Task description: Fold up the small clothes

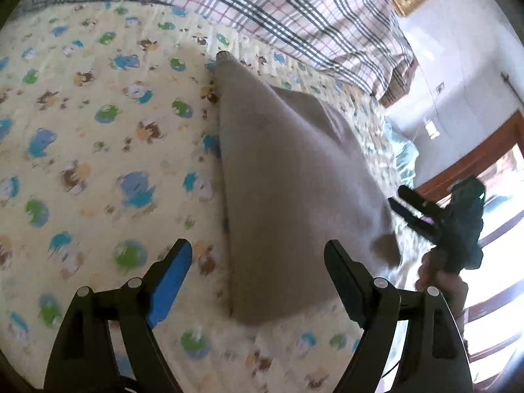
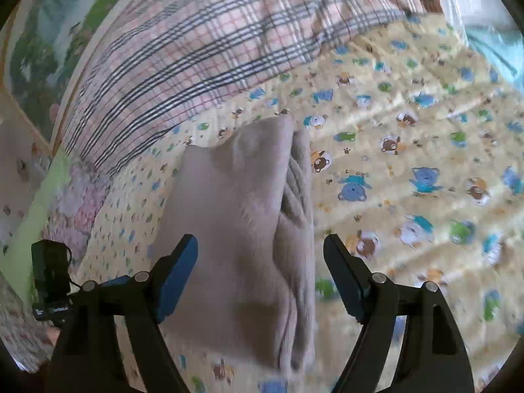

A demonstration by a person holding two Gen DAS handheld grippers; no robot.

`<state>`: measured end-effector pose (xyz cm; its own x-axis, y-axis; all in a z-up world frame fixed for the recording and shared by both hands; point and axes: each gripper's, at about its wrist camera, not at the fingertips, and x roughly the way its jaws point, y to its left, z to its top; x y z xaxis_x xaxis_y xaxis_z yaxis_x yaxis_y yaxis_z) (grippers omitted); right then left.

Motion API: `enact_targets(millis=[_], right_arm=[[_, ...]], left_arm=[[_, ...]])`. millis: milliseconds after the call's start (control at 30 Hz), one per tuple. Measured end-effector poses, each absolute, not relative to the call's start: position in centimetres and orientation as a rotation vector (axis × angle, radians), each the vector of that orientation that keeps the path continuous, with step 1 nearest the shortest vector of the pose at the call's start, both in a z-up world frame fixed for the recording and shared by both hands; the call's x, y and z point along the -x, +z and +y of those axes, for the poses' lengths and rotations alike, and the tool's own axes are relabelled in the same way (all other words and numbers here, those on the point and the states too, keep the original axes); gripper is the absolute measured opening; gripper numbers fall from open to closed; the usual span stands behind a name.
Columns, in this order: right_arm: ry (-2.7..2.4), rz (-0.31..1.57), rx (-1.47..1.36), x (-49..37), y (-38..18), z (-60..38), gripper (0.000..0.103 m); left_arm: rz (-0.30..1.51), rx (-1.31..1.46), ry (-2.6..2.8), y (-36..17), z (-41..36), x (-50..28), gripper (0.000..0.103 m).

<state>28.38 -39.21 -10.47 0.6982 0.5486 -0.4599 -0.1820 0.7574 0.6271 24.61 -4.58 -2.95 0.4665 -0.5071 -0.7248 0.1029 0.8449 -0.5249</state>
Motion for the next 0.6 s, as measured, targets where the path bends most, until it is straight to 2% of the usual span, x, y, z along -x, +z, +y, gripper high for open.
enact_targets(millis=[233, 267, 333, 367, 467, 500, 567, 600], right_arm=[[0.542, 0.756, -0.631, -32.9, -12.5, -38.3, 0.08], [0.562, 0.767, -0.642, -33.5, -12.9, -38.3, 0.08], [0.571, 0.791, -0.658, -34.3, -13.9, -38.4, 0.079], [0.575, 0.81, -0.668, -34.8, -14.6, -38.4, 0.077], [0.659, 0.826, -0.759, -35.6, -16.3, -38.6, 0.058], [0.687, 0.828, -0.787, -35.8, -16.8, -38.6, 0.052], [0.714, 0.829, -0.806, -35.9, -17.0, -38.6, 0.044], [0.714, 0.826, -0.805, -35.8, -16.9, -38.5, 0.04]], left_arm=[[1.099, 0.491, -0.384, -5.7, -6.1, -29.8, 0.084], [1.116, 0.493, -0.382, -6.3, -6.4, -30.4, 0.087], [1.141, 0.504, -0.385, -7.3, -6.7, -31.5, 0.1], [1.146, 0.511, -0.391, -7.7, -6.9, -31.8, 0.101], [1.144, 0.492, -0.398, -8.3, -8.0, -33.2, 0.103], [1.133, 0.467, -0.406, -8.3, -8.7, -33.6, 0.101], [1.119, 0.449, -0.439, -8.5, -9.6, -34.0, 0.078], [1.122, 0.455, -0.447, -8.5, -9.8, -34.1, 0.073]])
